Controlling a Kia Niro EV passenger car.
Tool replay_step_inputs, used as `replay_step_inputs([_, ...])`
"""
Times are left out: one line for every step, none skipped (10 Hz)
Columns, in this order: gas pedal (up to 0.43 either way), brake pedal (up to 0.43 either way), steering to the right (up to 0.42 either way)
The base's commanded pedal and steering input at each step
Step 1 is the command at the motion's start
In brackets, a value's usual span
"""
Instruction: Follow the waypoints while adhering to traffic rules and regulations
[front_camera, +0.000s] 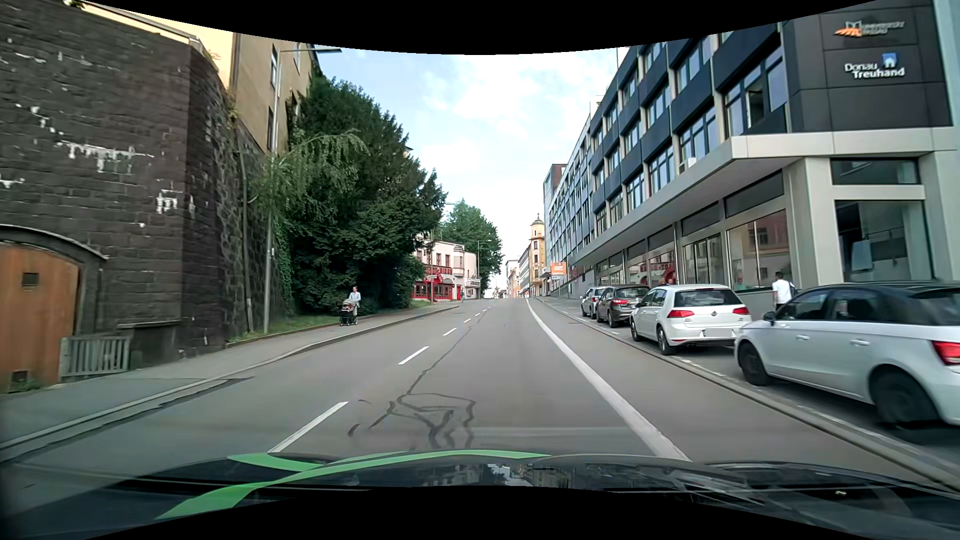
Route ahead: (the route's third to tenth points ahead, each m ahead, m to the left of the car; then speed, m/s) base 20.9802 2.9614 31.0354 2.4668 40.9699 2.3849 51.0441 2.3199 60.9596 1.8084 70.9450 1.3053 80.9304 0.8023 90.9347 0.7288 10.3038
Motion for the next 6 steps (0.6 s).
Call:
replay_step_inputs([0.098,0.0,0.006])
replay_step_inputs([0.098,0.0,0.006])
replay_step_inputs([0.098,0.0,0.006])
replay_step_inputs([0.098,0.0,0.006])
replay_step_inputs([0.11,0.0,0.006])
replay_step_inputs([0.13,0.0,0.002])
